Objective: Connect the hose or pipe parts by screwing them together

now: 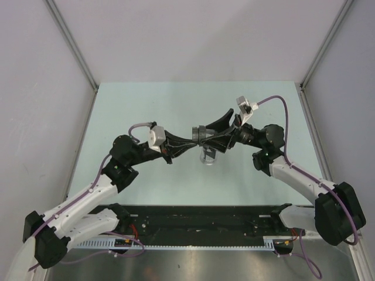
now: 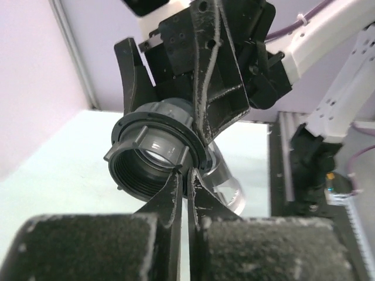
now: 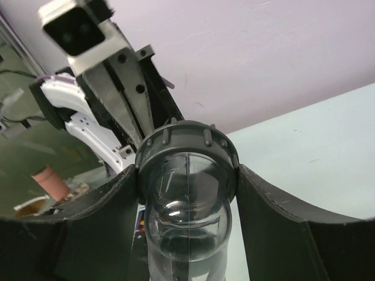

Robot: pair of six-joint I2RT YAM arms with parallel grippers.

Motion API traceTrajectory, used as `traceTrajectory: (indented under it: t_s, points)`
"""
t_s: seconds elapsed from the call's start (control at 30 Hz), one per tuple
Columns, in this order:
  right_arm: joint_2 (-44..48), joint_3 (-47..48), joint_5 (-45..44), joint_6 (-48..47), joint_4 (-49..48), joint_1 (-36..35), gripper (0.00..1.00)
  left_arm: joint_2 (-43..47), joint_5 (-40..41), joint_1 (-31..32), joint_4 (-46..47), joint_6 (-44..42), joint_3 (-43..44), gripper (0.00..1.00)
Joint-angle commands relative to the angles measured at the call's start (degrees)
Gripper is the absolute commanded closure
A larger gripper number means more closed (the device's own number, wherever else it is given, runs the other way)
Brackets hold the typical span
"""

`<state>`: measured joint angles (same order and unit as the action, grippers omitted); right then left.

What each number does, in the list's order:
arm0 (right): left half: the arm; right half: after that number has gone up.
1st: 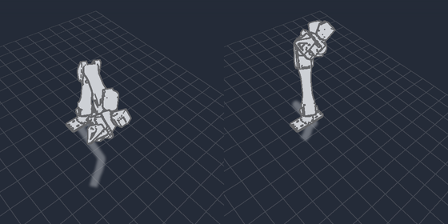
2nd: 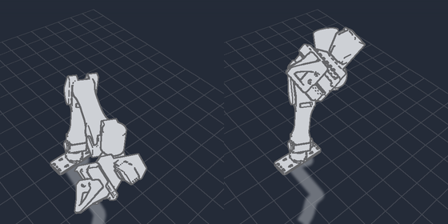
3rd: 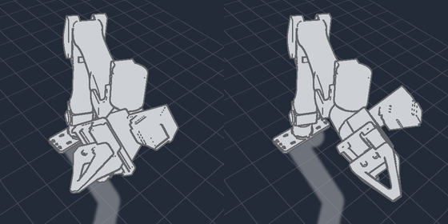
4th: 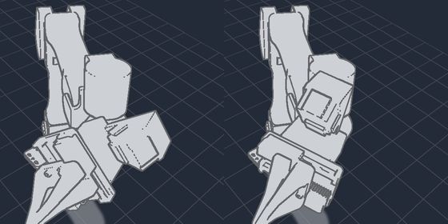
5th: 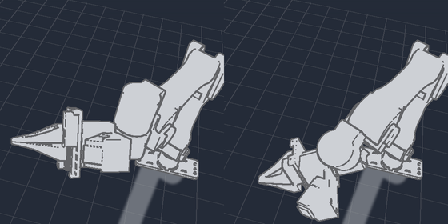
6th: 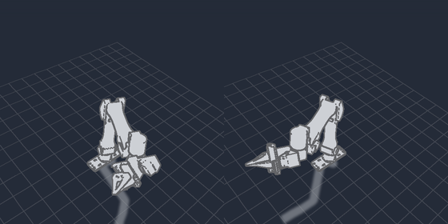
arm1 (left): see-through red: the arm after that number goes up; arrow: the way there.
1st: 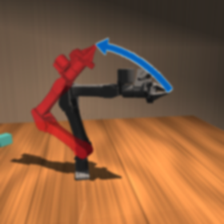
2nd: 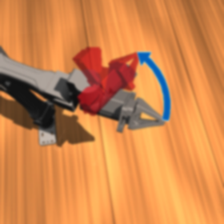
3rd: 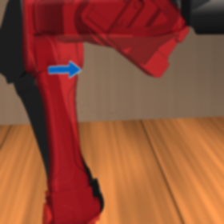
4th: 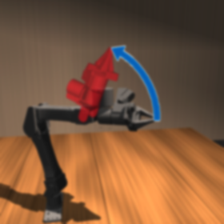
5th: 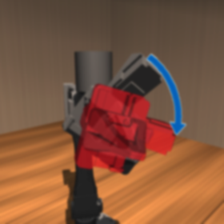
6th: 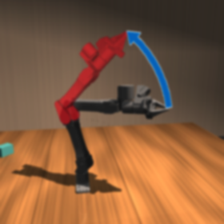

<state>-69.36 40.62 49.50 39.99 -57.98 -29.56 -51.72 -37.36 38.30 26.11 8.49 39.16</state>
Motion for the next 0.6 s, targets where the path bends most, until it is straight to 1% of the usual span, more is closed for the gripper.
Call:
traceTrajectory:
  t_s: [0.0, 0.03, 0.07, 0.1, 0.13, 0.23, 0.27, 0.3, 0.33, 0.37, 0.4, 0.43, 0.5, 0.57]
  points:
    - [0.0, 2.5, 0.2, 11.9, -9.6, 1.3, 1.0, -2.5, 5.5, 1.8, -2.8, -24.5, -2.2, 1.0]
    - [-0.2, 2.5, 0.6, 14.3, -9.7, 1.3, 1.0, -2.9, 6.8, 2.1, -2.9, -26.5, -2.3, 0.99]
    - [-0.5, 2.5, 1.0, 15.2, -9.6, 1.4, 1.0, -3.5, 10.2, 3.1, -2.9, -30.8, -2.4, 1.0]
    - [-0.7, 2.5, 2.1, 16.2, -9.6, 1.3, 1.0, -3.8, 12.0, 3.7, -2.9, -33.3, -2.8, 1.0]
    - [-0.7, 2.5, 2.6, 16.8, -9.7, 1.3, 1.0, -4.6, 14.6, 5.6, -2.8, -38.0, -2.9, 1.0]
    - [-0.8, 2.4, 5.3, 17.4, -9.4, 1.6, 1.0, -5.4, 21.3, 8.4, -2.8, -44.2, -3.4, 0.99]
    - [-0.8, 2.4, 6.1, 17.1, -8.8, 1.7, 1.0, -5.5, 22.6, 8.9, -2.8, -45.0, -3.3, 0.96]
    - [-0.7, 2.4, 6.4, 16.7, -8.6, 1.9, 1.0, -5.7, 25.0, 9.2, -2.8, -45.2, -2.9, 0.82]
    - [-0.6, 2.4, 6.7, 16.3, -8.3, 2.0, 1.0, -5.8, 25.9, 9.2, -2.8, -44.8, -2.8, 0.72]
    - [-0.3, 2.4, 6.8, 15.8, -8.0, 2.1, 1.0, -5.8, 26.9, 9.2, -2.8, -44.5, -2.5, 0.64]
    - [-0.2, 2.4, 6.8, 15.2, -7.9, 2.3, 1.0, -5.4, 27.5, 9.2, -2.8, -44.3, -2.5, 0.44]
    - [0.1, 2.4, 6.8, 14.9, -7.9, 2.8, 1.0, -5.1, 28.5, 9.2, -2.8, -43.0, -2.6, 0.39]
    - [0.4, 2.4, 6.8, 13.7, -7.7, 3.7, 1.0, -3.0, 29.0, 9.2, -2.8, -40.2, -3.7, 0.34]
    - [1.1, 2.4, 6.8, 12.2, -7.5, 5.0, 1.0, -1.2, 30.7, 9.2, -2.8, -32.9, -4.5, 0.31]
